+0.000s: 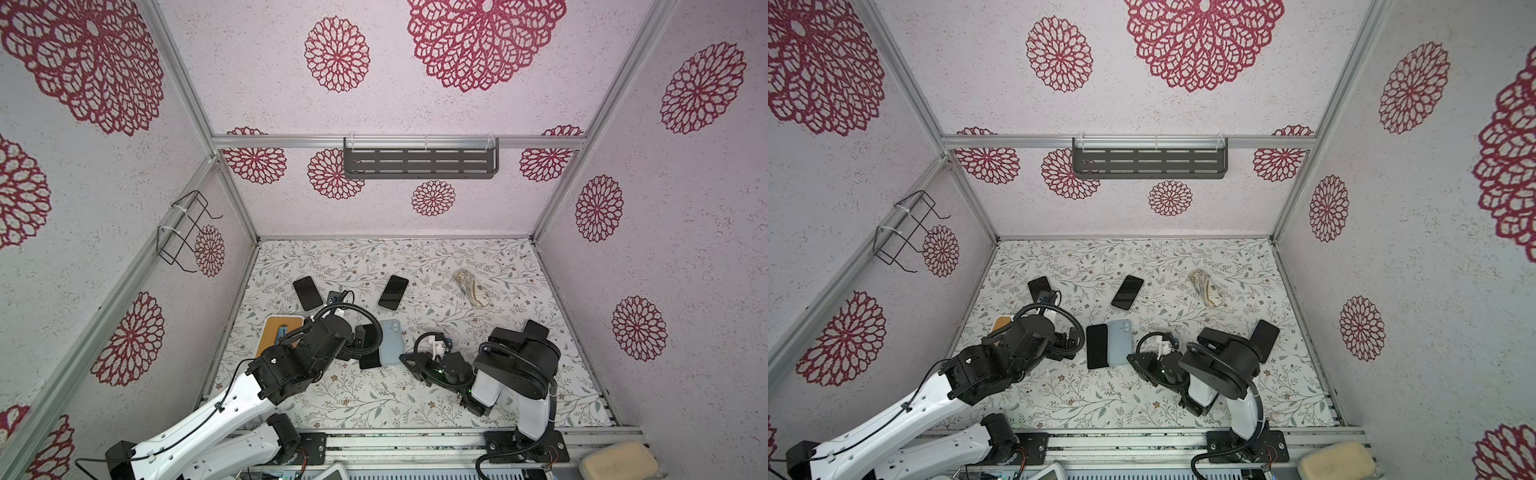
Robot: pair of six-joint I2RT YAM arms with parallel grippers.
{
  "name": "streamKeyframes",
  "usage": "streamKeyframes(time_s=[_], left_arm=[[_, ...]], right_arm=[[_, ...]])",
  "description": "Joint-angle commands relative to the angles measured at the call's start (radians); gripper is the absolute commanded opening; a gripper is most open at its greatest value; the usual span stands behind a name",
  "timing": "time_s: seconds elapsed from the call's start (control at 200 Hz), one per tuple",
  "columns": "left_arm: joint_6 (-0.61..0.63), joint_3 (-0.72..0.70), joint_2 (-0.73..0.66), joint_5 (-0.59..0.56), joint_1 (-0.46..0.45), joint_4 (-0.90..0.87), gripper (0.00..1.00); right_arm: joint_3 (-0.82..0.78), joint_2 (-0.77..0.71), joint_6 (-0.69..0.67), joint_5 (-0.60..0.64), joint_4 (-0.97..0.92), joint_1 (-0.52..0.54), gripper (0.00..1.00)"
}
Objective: Take the phone out of the phone case
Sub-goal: Place the phone case at the center of the table.
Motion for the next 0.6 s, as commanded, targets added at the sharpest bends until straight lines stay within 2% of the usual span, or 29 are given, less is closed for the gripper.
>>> streamKeyframes(time_s=[0.0,0.16,0.275,0.596], left_arm=[[-0.023,0.025,-0.018,-0.024,0.011,-0.033,0.97],[-0.025,0.024,-0.031,-0.03,0.012,-0.039,0.97],[-0.03,0.016,-0.052,-0.03,0.012,-0.044,0.97],[-0.036,-0.003,-0.089,-0.033,0.013,-0.05,0.97]], right_arm=[[0.025,0.02,0.022,0.049,-0.037,0.045,0.0],[0.08,-0.021,-0.005,0.092,-0.186,0.082,0.0],[0.063,-0.045,-0.015,0.122,-0.192,0.078,0.0],[0.04,-0.194,-0.119,0.171,-0.447,0.062,0.0]])
